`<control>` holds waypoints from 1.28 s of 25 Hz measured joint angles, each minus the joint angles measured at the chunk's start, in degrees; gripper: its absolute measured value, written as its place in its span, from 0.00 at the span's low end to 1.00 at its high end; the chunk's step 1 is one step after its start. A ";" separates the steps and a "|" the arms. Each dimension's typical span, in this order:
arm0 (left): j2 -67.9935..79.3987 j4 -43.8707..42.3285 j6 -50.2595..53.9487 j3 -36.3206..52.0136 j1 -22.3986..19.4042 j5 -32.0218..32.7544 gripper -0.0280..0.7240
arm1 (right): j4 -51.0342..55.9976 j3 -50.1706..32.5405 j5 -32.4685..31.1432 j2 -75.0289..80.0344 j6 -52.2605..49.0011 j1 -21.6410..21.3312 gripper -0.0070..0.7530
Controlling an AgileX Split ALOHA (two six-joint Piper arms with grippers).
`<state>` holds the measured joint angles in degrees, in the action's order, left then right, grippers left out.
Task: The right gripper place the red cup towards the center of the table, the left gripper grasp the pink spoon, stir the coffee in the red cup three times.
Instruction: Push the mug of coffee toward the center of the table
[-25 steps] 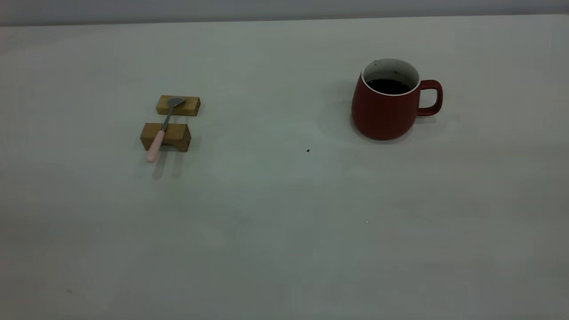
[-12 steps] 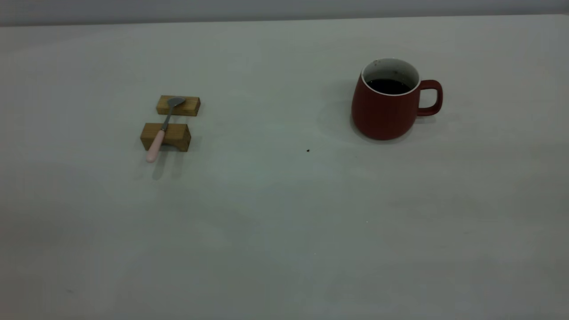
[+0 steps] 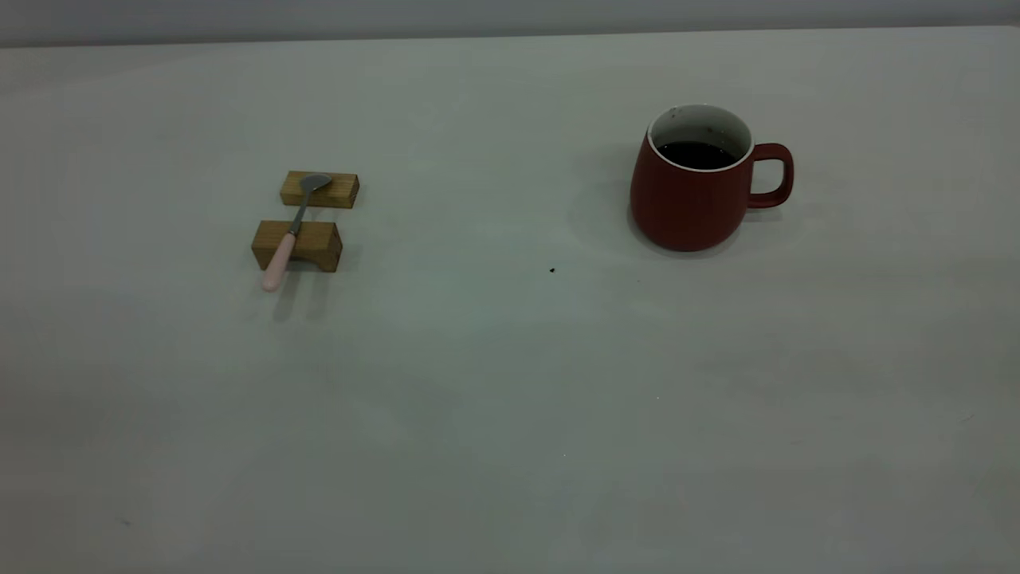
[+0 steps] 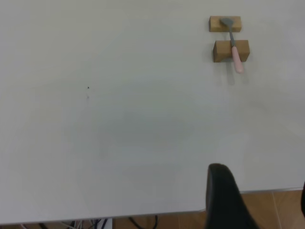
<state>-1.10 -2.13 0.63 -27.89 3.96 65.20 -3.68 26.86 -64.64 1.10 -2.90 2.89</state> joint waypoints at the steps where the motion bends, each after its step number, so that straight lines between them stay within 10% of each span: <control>1: 0.00 0.00 0.00 0.00 0.00 0.00 0.65 | 0.00 0.00 0.00 0.00 0.00 0.00 0.63; 13: 0.00 0.00 0.00 0.00 0.00 0.00 0.65 | 4.59 0.87 2.07 10.35 0.76 0.00 0.72; 18: 0.00 0.00 0.00 0.00 0.00 0.00 0.65 | 6.68 3.45 11.55 28.33 6.03 0.00 0.84; 32: 0.00 0.00 0.00 0.00 0.00 0.00 0.65 | 20.34 18.73 39.49 81.30 49.09 0.41 0.79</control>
<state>-1.10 -2.13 0.63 -27.89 3.96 65.20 16.66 45.59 -25.15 82.40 46.19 3.30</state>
